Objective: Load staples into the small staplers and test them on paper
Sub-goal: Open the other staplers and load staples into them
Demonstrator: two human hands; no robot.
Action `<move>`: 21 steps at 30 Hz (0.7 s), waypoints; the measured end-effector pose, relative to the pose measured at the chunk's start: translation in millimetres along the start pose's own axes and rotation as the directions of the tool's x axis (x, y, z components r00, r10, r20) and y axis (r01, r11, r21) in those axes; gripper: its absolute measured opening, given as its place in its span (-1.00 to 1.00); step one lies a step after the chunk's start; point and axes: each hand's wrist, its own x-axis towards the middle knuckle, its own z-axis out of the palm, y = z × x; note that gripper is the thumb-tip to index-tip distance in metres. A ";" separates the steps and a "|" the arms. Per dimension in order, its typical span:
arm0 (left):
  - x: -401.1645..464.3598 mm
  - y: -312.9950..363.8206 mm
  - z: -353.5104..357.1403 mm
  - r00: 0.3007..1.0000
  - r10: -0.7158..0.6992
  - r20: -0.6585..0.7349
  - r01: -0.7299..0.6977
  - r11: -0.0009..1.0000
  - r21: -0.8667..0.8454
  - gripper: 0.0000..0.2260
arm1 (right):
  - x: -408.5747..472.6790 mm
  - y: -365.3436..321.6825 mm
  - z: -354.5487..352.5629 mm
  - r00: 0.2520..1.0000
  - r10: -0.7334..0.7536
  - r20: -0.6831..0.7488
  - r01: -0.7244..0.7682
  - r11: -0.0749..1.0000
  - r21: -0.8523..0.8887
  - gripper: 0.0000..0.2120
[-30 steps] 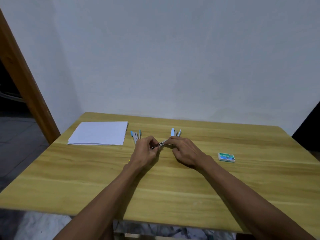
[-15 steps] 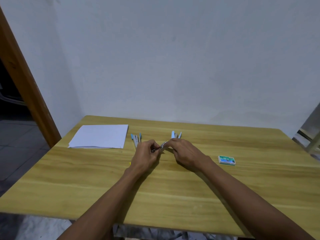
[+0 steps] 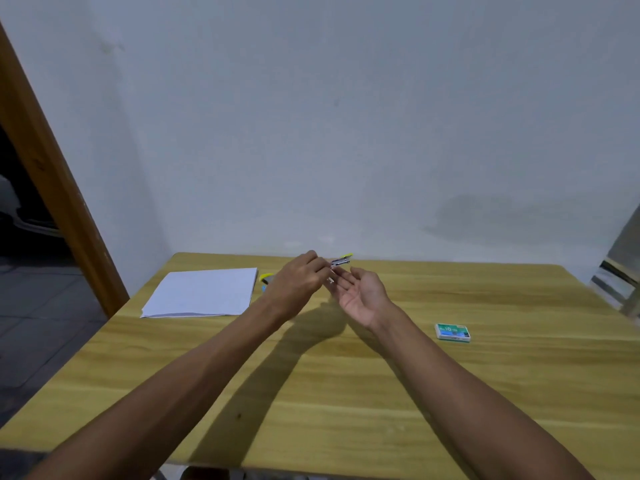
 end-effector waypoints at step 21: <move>7.8 15.8 5.0 0.888 -0.434 0.153 0.454 0.774 -0.441 -0.88 | -19.2 -12.7 -19.0 0.949 -0.313 -0.042 0.245 0.816 -0.524 -0.78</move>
